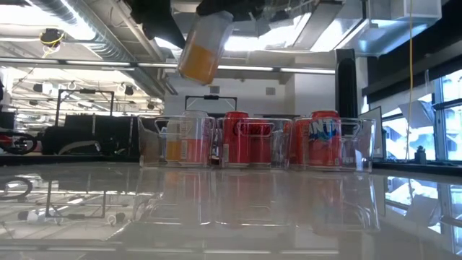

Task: Sort soda cans
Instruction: Put the yellow-white soda can into the left transparent bin, then return to Home Position

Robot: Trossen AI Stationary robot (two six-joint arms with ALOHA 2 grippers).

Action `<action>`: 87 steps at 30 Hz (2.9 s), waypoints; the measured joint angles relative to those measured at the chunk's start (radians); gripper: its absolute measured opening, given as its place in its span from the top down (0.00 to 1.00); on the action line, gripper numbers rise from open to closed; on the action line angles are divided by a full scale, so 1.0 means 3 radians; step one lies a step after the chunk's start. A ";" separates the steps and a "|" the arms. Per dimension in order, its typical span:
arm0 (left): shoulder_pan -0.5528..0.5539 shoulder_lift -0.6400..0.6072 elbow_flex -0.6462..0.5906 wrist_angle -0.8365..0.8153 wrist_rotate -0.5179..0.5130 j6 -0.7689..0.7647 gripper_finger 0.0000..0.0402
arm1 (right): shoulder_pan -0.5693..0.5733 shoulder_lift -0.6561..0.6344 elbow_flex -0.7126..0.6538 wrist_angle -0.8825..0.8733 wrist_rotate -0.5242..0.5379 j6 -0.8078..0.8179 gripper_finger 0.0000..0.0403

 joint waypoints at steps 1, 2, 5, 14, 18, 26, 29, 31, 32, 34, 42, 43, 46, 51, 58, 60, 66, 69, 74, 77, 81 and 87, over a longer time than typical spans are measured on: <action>0.0006 0.0000 0.0000 -0.0006 -0.0009 0.0023 1.00 | -0.0007 0.0000 -0.0001 0.0002 -0.0015 -0.0006 0.37; 0.0013 -0.0001 0.0000 -0.0014 -0.0014 0.0054 1.00 | -0.0014 0.0000 0.0000 0.0006 -0.0015 -0.0009 0.37; 0.0036 -0.0070 0.0015 -0.0133 -0.0045 0.0074 0.99 | -0.0050 0.0001 -0.0001 0.0083 0.0002 -0.0023 0.37; 0.0044 -0.0626 0.0085 -0.0462 -0.0548 0.0069 0.99 | -0.0325 0.0140 0.0001 0.0458 -0.0006 -0.0051 0.37; 0.0062 -0.0852 0.0087 -0.0593 -0.0740 -0.0018 0.99 | -0.0477 0.0261 0.0003 0.0778 -0.0103 -0.0062 0.38; 0.0137 -0.1021 -0.0025 -0.0664 -0.0858 -0.0027 0.99 | -0.0729 0.0770 0.0512 0.0836 -0.0270 -0.0058 0.38; 0.0157 -0.1020 -0.0066 -0.0669 -0.0860 -0.0013 1.00 | -0.0828 0.1008 0.0832 0.0716 -0.0391 -0.0048 0.38; 0.0168 -0.1020 -0.0103 -0.0664 -0.0860 -0.0009 1.00 | -0.0885 0.1171 0.1065 0.0490 -0.0394 -0.0040 0.38; 0.0168 -0.1020 -0.0118 -0.0669 -0.0860 -0.0010 0.99 | -0.0910 0.1245 0.1177 0.0363 -0.0393 -0.0038 0.38; 0.0168 -0.1020 -0.0155 -0.0659 -0.0859 -0.0015 0.99 | -0.0952 0.1398 0.1376 0.0135 -0.0405 -0.0029 0.38; 0.0171 -0.1020 -0.0254 -0.0630 -0.0860 -0.0032 1.00 | -0.0970 0.1754 0.1597 -0.0130 -0.0471 0.0060 0.38; 0.0170 -0.1020 -0.0263 -0.0627 -0.0859 -0.0032 0.99 | -0.0980 0.1771 0.1602 -0.0128 -0.0500 0.0074 0.38; 0.0168 -0.1017 -0.0271 -0.0608 -0.0859 -0.0033 0.99 | -0.0989 0.1840 0.1605 -0.0119 -0.0637 0.0117 0.38; 0.0168 -0.1017 -0.0272 -0.0592 -0.0860 -0.0032 1.00 | -0.1002 0.1926 0.1602 -0.0085 -0.0618 0.0145 0.38; 0.0168 -0.1020 -0.0272 -0.0579 -0.0859 -0.0032 0.99 | -0.1029 0.2095 0.1615 -0.0075 -0.0681 0.0266 0.38; 0.0168 -0.1020 -0.0272 -0.0578 -0.0859 -0.0031 0.99 | -0.1029 0.2097 0.1615 -0.0073 -0.0708 0.0270 0.35; 0.0168 -0.1020 -0.0272 -0.0577 -0.0859 -0.0021 0.99 | -0.1029 0.2107 0.1611 -0.0037 -0.0704 0.0268 0.16; 0.0168 -0.1020 -0.0272 -0.0578 -0.0859 -0.0021 0.99 | -0.1026 0.2107 0.1607 -0.0023 -0.0702 0.0276 0.10; 0.0168 -0.1020 -0.0272 -0.0578 -0.0859 -0.0007 1.00 | -0.1026 0.2036 0.1598 -0.0006 -0.0701 0.0282 0.06; 0.0168 -0.1020 -0.0272 -0.0570 -0.0858 -0.0007 0.99 | -0.1026 0.1933 0.1599 0.0040 -0.0698 0.0265 0.07; 0.0168 -0.1020 -0.0272 -0.0577 -0.0857 -0.0007 0.99 | -0.1026 0.1788 0.1598 -0.0051 -0.0698 0.0228 0.09; 0.0168 -0.1020 -0.0272 -0.0458 -0.0855 0.0021 1.00 | -0.0931 0.1299 0.1602 -0.0382 -0.0722 0.0129 0.14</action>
